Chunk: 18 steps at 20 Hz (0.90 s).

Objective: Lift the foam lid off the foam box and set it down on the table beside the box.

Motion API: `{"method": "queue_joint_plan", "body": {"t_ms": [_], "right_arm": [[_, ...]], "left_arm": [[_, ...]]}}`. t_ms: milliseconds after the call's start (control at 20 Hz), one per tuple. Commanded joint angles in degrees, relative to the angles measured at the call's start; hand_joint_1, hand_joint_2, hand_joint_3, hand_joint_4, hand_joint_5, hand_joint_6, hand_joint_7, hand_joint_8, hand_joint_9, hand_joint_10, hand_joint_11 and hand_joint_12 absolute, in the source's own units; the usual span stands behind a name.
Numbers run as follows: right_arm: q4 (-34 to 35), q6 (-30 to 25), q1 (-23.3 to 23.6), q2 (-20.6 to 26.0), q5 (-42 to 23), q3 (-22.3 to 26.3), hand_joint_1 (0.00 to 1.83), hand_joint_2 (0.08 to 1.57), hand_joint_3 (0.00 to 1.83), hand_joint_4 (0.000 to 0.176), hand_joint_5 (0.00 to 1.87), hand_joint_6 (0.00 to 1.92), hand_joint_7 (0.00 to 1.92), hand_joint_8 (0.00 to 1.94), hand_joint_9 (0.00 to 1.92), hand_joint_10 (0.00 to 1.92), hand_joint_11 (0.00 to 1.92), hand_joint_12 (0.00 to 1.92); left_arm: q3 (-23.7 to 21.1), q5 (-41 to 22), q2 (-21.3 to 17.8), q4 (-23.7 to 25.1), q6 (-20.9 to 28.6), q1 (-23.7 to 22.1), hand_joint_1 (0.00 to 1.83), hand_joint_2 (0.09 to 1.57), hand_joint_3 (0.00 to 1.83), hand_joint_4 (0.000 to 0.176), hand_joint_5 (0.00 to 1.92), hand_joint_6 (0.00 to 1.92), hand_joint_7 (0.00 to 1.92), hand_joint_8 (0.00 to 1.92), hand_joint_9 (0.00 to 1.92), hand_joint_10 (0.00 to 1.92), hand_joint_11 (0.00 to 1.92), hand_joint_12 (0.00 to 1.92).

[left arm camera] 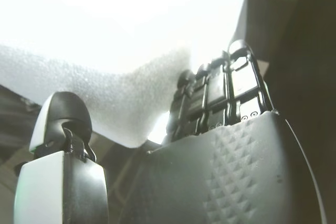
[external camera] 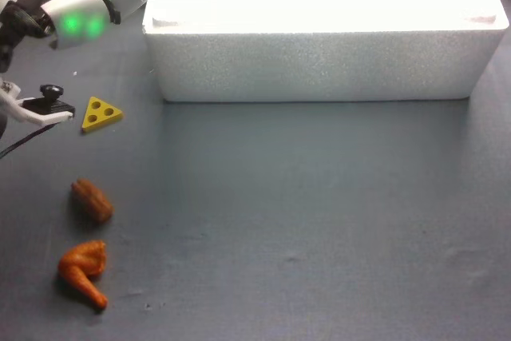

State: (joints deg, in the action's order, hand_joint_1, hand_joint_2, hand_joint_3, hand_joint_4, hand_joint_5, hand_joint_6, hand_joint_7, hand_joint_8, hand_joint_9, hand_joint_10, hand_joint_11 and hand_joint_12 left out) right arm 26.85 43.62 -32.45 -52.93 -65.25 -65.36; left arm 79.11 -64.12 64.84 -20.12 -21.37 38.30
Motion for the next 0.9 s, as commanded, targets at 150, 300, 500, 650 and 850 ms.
{"method": "queue_joint_plan", "body": {"t_ms": [150,300,500,650,850], "right_arm": [[-5.5,1.6,-1.8,2.7,-9.2,3.8,0.50,1.27,0.00,0.000,0.00,0.86,0.00,0.61,0.00,0.83,0.00,1.92],[-5.7,1.6,-4.7,4.4,-11.8,6.4,0.49,1.25,0.00,0.000,0.00,0.47,0.01,0.41,0.00,0.68,0.00,1.82],[-7.3,1.8,-7.5,6.1,-13.4,9.5,0.54,1.26,0.00,0.000,0.00,0.56,0.00,0.64,0.00,0.95,0.00,1.83],[-8.3,2.4,-9.1,7.0,-14.7,11.6,0.50,1.27,0.00,0.000,0.00,0.46,0.03,0.21,0.00,0.42,0.00,1.47],[-9.2,2.5,-11.9,7.9,-16.2,13.8,0.42,1.26,0.00,0.000,0.00,0.38,0.01,0.01,0.00,0.02,0.00,0.54]], "left_arm": [[-3.7,-9.8,-2.0,6.3,-1.1,2.0,0.45,1.19,0.00,0.022,0.14,0.01,0.00,0.00,0.00,0.00,0.00,0.83],[-6.1,-11.3,-3.2,7.3,-1.5,3.5,0.44,1.24,0.00,0.020,0.09,0.01,0.00,0.00,0.00,0.00,0.00,0.56],[-9.3,-13.2,-5.1,8.1,-2.7,5.8,0.45,1.23,0.00,0.002,0.10,0.00,0.00,0.00,0.00,0.00,0.00,0.20],[-11.3,-14.5,-6.3,9.0,-3.3,6.8,0.43,1.19,0.00,0.011,0.10,0.00,0.00,0.00,0.01,0.00,0.00,0.24],[-13.9,-15.4,-8.1,10.1,-4.0,9.0,0.39,1.18,0.00,0.041,0.08,0.00,0.00,0.00,0.00,0.00,0.01,0.01]]}}
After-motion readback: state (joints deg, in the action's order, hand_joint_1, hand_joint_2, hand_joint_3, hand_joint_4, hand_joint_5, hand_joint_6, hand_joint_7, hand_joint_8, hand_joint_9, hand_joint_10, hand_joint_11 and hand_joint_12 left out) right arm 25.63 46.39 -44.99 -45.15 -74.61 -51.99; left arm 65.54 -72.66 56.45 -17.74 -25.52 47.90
